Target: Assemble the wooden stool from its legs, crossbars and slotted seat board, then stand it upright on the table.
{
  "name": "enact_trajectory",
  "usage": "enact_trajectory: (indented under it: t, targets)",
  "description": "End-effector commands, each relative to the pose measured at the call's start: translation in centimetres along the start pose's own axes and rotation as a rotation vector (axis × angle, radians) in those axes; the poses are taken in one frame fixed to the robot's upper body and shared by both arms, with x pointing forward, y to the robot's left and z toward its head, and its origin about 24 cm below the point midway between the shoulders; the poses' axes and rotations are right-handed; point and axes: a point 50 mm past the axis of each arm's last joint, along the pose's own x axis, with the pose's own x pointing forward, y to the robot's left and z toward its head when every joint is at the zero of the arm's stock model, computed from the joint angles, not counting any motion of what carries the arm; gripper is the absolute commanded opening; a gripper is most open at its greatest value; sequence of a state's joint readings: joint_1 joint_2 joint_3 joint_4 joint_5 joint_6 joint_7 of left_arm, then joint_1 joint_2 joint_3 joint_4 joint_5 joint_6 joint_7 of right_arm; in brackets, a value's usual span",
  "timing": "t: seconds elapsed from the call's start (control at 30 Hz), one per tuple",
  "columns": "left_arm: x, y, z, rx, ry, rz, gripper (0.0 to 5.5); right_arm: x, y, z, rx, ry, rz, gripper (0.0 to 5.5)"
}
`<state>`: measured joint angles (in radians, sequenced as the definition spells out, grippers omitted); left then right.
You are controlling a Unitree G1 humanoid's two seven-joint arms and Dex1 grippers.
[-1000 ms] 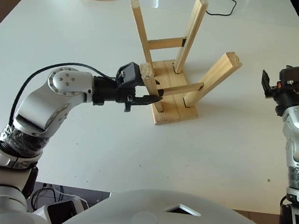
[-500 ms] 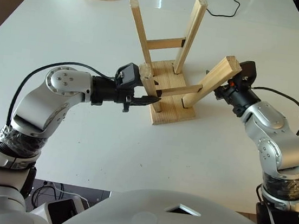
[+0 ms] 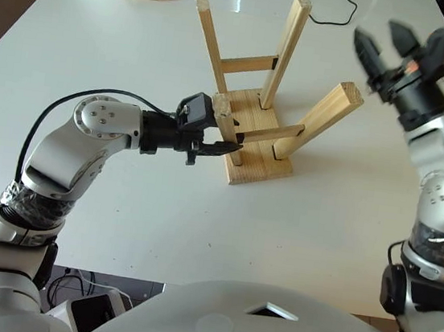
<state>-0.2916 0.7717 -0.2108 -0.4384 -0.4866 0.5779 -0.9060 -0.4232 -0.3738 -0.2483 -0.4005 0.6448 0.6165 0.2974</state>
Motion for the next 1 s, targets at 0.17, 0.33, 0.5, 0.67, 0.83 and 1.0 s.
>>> enact_trajectory:
  t: [0.17, 0.33, 0.5, 0.67, 0.83, 1.0]
  targets:
    - [0.4, -0.3, -2.1, -0.102, 0.084, 0.002, 2.05, 0.8, 2.4, 2.8, 0.059, -0.102, 0.131, 3.27]
    - [0.3, -0.4, -1.9, -0.103, 0.084, -0.011, 2.99, 0.5, 2.6, 2.8, 0.065, -0.105, 0.153, 3.25]
    - [-0.3, -0.2, -2.0, -0.105, 0.093, -0.001, 3.66, 0.0, 2.2, 3.1, 0.086, -0.106, 0.176, 3.25]
    - [-1.6, -1.0, -2.7, -0.101, 0.114, -0.043, 3.66, -0.4, 2.9, 4.3, 0.184, -0.146, 0.274, 3.25]
    - [-2.3, -1.8, -4.0, -0.093, 0.158, -0.065, 3.66, -0.7, 3.3, -1.1, 0.241, 0.093, 0.267, 3.25]
    - [-1.8, -2.0, -4.2, -0.085, 0.15, -0.084, 3.66, -3.1, 4.6, -9.4, 0.205, 0.439, 0.299, 3.25]
